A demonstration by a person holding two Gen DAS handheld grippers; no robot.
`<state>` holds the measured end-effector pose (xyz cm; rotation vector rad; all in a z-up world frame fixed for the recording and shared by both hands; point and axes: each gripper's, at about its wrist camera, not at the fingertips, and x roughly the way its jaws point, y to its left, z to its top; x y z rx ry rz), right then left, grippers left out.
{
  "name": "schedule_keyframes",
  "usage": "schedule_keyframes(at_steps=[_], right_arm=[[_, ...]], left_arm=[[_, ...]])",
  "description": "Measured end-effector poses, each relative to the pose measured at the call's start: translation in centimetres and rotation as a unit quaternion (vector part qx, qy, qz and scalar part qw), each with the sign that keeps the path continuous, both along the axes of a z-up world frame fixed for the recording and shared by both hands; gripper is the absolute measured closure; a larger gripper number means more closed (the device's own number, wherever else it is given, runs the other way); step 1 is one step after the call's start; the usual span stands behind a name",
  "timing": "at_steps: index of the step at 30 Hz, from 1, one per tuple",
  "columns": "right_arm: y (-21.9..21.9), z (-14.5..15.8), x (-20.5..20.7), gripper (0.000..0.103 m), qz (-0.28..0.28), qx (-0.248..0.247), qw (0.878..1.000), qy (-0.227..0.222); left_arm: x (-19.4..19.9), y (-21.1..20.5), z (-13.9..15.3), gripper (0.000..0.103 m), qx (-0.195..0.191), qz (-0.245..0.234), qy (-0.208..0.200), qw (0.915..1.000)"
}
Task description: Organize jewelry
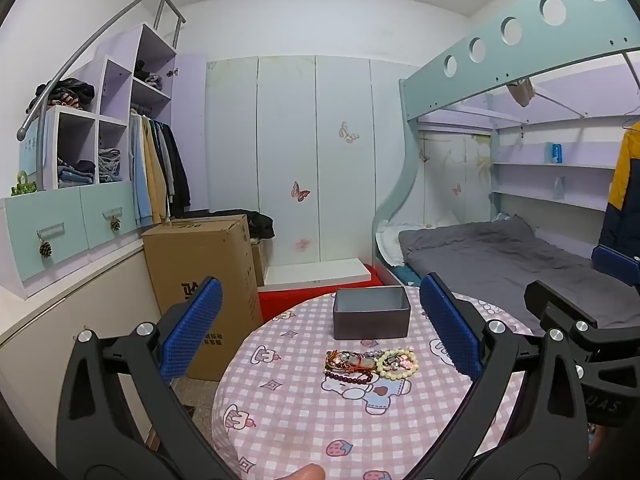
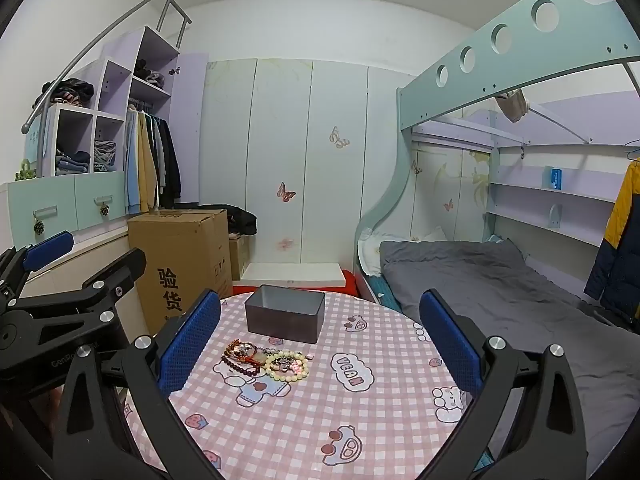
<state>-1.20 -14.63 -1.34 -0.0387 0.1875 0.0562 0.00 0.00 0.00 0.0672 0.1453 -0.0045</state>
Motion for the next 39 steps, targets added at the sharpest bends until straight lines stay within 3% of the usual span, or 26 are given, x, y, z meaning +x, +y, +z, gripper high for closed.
schedule_keyframes(at_steps=[39], right_arm=[[0.2, 0.6, 0.1, 0.007, -0.003, -0.004, 1.0, -0.005]], left_arm=[[0.9, 0.5, 0.2, 0.006, -0.014, -0.008, -0.001, 0.9999]])
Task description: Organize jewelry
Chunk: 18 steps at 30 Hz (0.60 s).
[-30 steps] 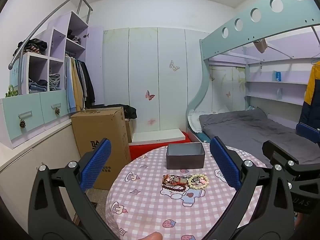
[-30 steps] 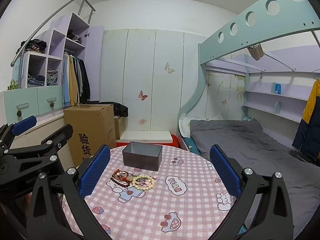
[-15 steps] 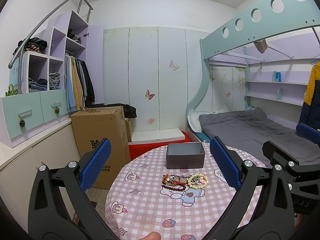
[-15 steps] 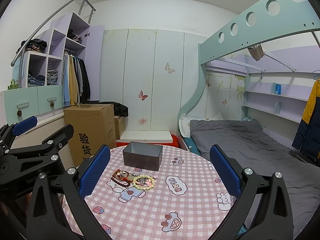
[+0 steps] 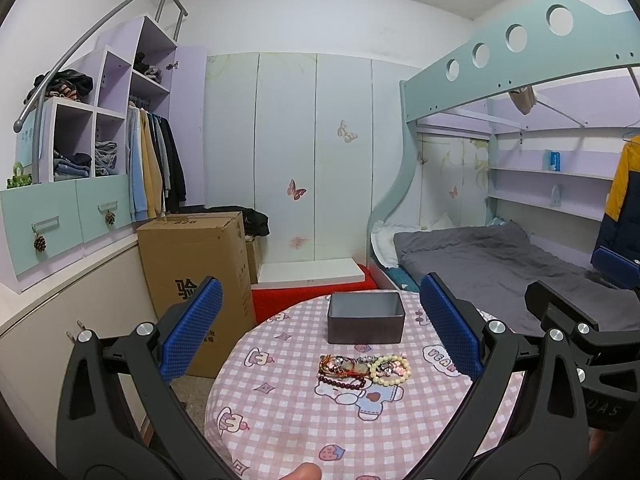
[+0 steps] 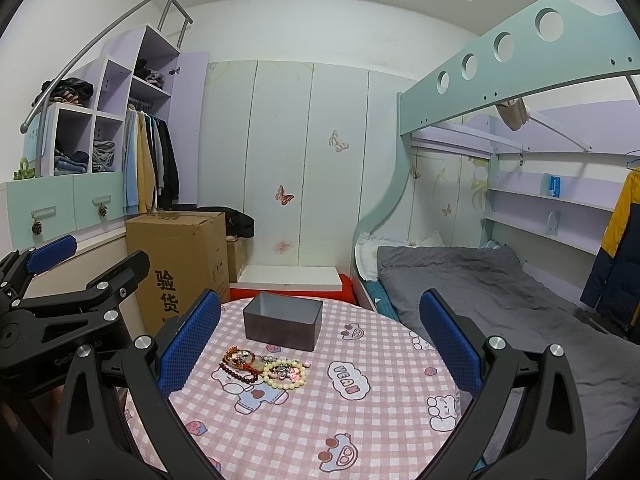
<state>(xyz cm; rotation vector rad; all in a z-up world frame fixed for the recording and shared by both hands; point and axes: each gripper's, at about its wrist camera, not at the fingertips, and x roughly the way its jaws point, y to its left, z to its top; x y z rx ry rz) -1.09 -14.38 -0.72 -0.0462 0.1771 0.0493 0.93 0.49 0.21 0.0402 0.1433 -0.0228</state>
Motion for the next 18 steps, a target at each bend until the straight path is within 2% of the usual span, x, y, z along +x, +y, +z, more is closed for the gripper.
schedule_keyframes(at_steps=[5, 18], right_arm=[[0.2, 0.4, 0.4, 0.007, 0.0, 0.002, 1.0, 0.0], [1.2, 1.1, 0.8, 0.007, 0.003, -0.01, 1.0, -0.006]], left_arm=[[0.2, 0.3, 0.1, 0.006, -0.012, -0.014, 0.0, 0.9998], [1.3, 1.1, 0.9, 0.006, -0.024, -0.007, 0.021, 0.9995]])
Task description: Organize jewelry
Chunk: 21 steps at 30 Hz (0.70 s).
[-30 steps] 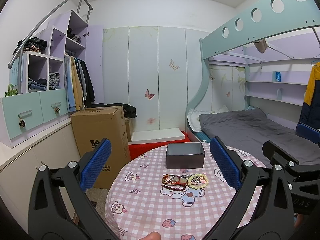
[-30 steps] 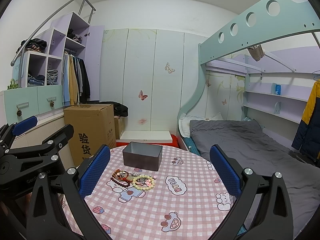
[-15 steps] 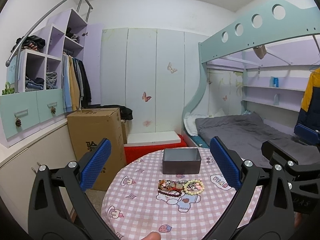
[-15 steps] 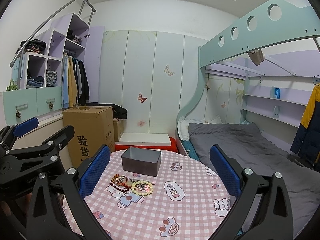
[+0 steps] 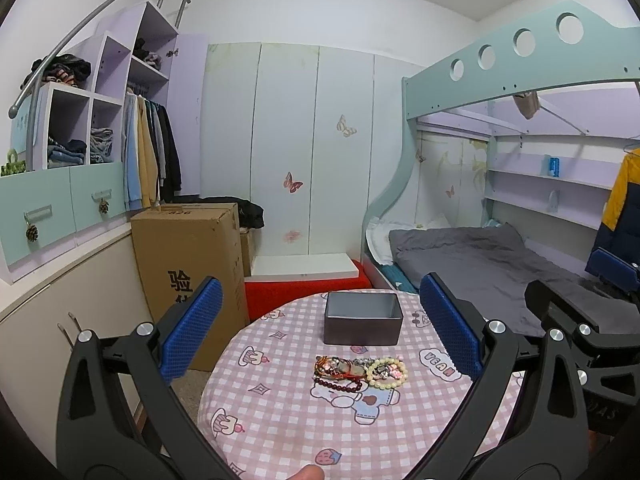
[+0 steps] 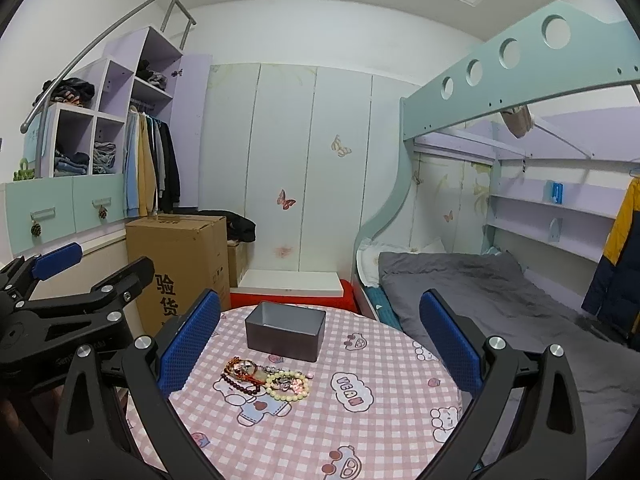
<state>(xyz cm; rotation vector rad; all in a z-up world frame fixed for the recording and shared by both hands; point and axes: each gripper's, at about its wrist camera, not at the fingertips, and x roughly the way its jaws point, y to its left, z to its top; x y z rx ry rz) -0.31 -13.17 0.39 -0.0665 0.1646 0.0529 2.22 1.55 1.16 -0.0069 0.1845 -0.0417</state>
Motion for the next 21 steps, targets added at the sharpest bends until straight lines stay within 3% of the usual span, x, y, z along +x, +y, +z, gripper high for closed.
schedule_keyframes(at_steps=[5, 10, 21], right_arm=[[0.0, 0.1, 0.8, 0.007, 0.016, 0.013, 1.0, 0.012], [0.1, 0.1, 1.2, 0.007, 0.008, 0.022, 1.0, 0.011], [-0.2, -1.1, 3.0, 0.007, 0.013, 0.031, 0.999, 0.032]], left_arm=[[0.7, 0.2, 0.0, 0.006, -0.001, -0.007, 0.012, 0.9999], [1.0, -0.4, -0.2, 0.006, 0.024, 0.005, 0.005, 0.9997], [2.8, 0.3, -1.1, 0.006, 0.021, -0.004, 0.017, 0.9996]])
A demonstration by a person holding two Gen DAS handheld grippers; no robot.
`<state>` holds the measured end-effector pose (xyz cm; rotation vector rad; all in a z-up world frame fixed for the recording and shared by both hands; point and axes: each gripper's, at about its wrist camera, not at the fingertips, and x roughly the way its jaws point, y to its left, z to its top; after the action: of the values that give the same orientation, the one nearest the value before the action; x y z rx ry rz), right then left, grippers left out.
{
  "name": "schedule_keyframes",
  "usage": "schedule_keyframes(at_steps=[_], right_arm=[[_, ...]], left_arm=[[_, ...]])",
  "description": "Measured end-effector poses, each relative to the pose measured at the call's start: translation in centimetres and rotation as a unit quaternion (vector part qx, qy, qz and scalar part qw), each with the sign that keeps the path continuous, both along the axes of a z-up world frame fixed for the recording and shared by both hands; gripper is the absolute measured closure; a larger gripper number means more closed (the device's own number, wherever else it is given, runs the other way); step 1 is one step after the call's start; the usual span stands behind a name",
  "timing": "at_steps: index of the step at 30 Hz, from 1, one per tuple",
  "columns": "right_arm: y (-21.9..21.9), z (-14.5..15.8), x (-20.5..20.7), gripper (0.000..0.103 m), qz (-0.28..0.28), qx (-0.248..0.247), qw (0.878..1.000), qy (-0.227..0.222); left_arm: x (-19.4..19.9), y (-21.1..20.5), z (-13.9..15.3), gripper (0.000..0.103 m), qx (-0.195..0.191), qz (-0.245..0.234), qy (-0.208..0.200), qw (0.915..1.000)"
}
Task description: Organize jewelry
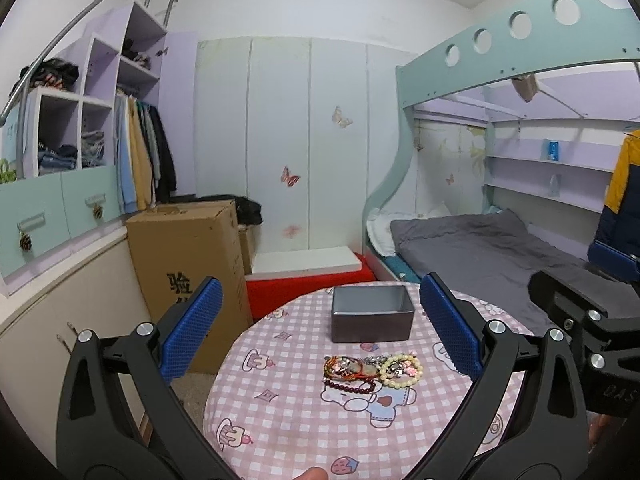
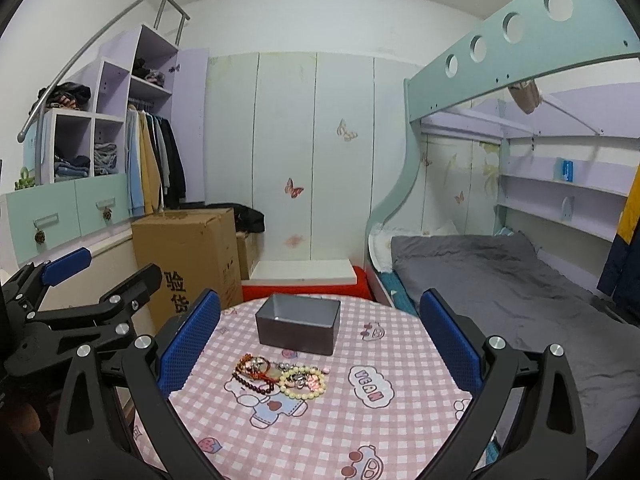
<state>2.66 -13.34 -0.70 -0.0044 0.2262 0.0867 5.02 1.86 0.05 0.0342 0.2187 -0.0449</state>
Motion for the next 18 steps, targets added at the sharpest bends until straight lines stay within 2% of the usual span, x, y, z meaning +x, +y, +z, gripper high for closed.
schedule_keyframes(at_steps=[10, 14, 18], right_arm=[[-0.2, -1.4, 2.3, 0.007, -0.012, -0.005, 1.0, 0.025], [0.0, -1.9, 2.9, 0.007, -0.007, -0.013, 1.0, 0.025], [-0.1, -2.5, 3.5, 0.007, -0.001, -0.016, 0.999, 0.028]], left_arm=[[2.4, 0.2, -1.5, 0.006, 0.006, 0.004, 0.028, 0.9996], [3.1, 0.5, -2.1, 0.006, 0.008, 0.029, 0.028, 0.9991], [3.8, 1.1, -2.8, 0.006, -0.011, 0.016, 0.039, 0.9991]])
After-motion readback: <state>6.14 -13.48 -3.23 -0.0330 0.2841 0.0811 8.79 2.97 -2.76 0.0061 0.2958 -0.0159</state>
